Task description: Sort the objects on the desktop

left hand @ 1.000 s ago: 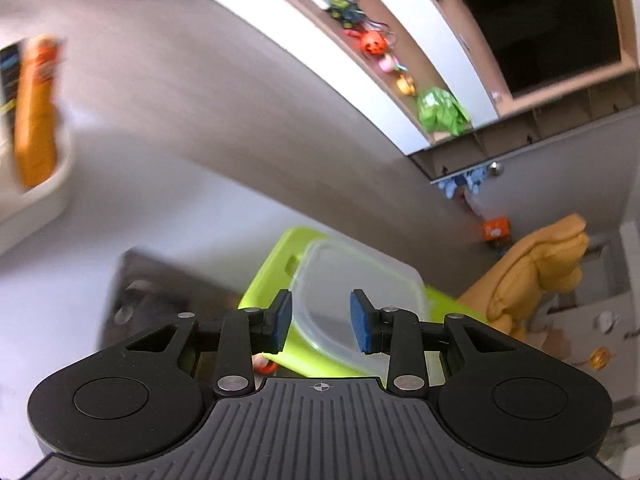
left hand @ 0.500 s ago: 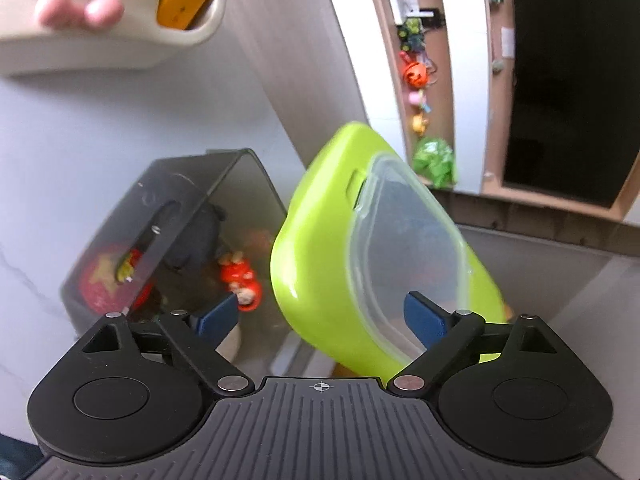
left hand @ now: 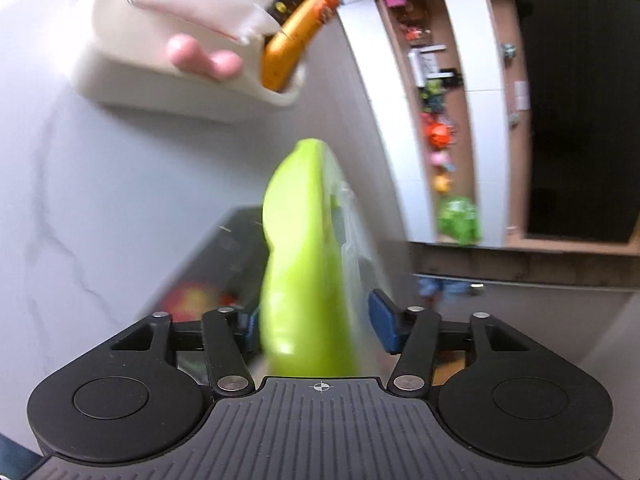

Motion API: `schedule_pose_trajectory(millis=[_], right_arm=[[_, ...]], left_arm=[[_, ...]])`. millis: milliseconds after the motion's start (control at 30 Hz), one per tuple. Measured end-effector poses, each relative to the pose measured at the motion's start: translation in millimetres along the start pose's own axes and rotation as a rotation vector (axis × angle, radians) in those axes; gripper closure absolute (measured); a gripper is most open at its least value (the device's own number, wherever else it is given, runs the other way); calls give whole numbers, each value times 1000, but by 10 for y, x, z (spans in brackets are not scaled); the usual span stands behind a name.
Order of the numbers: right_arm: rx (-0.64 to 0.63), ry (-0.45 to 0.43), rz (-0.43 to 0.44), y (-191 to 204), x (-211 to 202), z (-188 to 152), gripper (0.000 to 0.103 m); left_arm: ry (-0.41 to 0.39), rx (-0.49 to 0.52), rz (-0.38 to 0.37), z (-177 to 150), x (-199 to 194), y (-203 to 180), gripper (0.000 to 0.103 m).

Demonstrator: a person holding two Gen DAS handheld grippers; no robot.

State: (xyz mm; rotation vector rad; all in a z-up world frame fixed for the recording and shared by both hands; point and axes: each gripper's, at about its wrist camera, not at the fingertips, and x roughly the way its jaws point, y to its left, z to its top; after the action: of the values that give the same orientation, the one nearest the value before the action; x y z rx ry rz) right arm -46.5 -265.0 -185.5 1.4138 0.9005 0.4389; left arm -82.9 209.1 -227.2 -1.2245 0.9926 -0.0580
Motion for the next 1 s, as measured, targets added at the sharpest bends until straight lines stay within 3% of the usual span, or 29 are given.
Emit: schedule_pose_trajectory(millis=[100,200,367,467,567,600,700,800,900,1000], right_arm=[[68,17,-27,-336,-76,-186,91],[139,26,-67,-468,-123,-249,77],[197,168,-105,-471,-149,-220,35],[137,295,-211,-390,-176,-218,34],[-58,375,-337,-188,-342,-232,39],[-141,365,-372,-85,-471,-235,40],[-408,201,-470,281,-919,-198,39],[-662,72,-559,549,-967,-26,34],[-765,32,-624,609,-695,222,37],[-725,47,-640,467,-462,382,42]], left_arm=[[0,17,47,-15,16,29,43],[-4,-5,52,-7,40,100,39],[-8,-30,63,15,103,174,36],[24,-33,75,38,216,180,28],[42,-17,104,25,318,172,24],[51,-18,104,27,341,176,24],[77,-3,111,25,428,150,19],[89,47,127,9,518,57,17],[99,87,142,28,573,-27,12],[105,127,161,63,602,-111,10]])
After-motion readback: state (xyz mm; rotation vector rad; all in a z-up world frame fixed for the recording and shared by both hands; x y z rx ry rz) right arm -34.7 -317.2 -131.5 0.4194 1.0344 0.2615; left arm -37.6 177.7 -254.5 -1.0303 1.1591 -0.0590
